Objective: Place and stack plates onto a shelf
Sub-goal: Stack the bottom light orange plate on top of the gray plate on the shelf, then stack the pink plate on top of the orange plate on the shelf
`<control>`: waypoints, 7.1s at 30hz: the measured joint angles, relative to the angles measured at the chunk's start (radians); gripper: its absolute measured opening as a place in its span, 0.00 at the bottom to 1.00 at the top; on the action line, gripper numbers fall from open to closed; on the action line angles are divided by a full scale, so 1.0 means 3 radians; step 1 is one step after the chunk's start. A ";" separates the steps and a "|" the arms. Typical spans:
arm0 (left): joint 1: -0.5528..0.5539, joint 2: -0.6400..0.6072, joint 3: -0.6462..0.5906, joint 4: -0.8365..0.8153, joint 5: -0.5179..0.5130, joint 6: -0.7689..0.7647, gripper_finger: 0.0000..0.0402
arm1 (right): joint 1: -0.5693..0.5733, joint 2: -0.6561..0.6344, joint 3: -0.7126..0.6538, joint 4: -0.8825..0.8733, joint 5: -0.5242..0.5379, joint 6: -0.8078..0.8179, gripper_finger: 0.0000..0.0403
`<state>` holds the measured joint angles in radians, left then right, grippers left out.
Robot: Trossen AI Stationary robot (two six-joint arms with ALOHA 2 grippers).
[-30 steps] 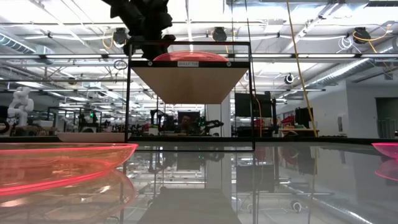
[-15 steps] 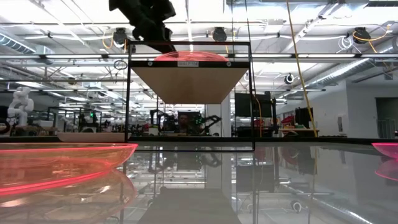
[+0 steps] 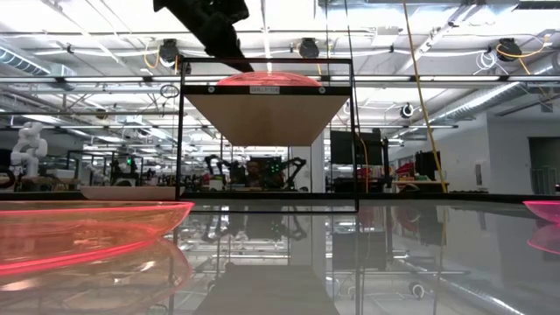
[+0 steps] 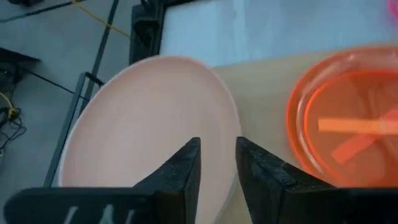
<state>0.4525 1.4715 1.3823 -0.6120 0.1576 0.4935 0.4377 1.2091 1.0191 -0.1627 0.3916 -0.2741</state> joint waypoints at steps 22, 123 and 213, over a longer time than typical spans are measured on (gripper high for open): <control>-0.0160 0.0005 -0.0701 0.0929 0.0005 -0.0369 0.23 | 0.0000 0.0000 0.0000 -0.0002 -0.0001 0.0072 0.53; -0.0585 -0.1371 -0.1947 0.1382 -0.0530 -0.1151 0.23 | 0.0163 -0.0025 0.0000 -0.1129 -0.0615 0.1848 0.53; -0.2258 -0.1606 -0.1948 0.1404 -0.0998 -0.1550 0.23 | 0.1820 0.1088 -0.0544 -0.1207 -0.1325 0.3464 0.02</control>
<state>-0.2251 0.9897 0.7979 -0.1909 -0.1417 0.0284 0.9836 1.5356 0.8558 -0.5249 -0.0061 0.7650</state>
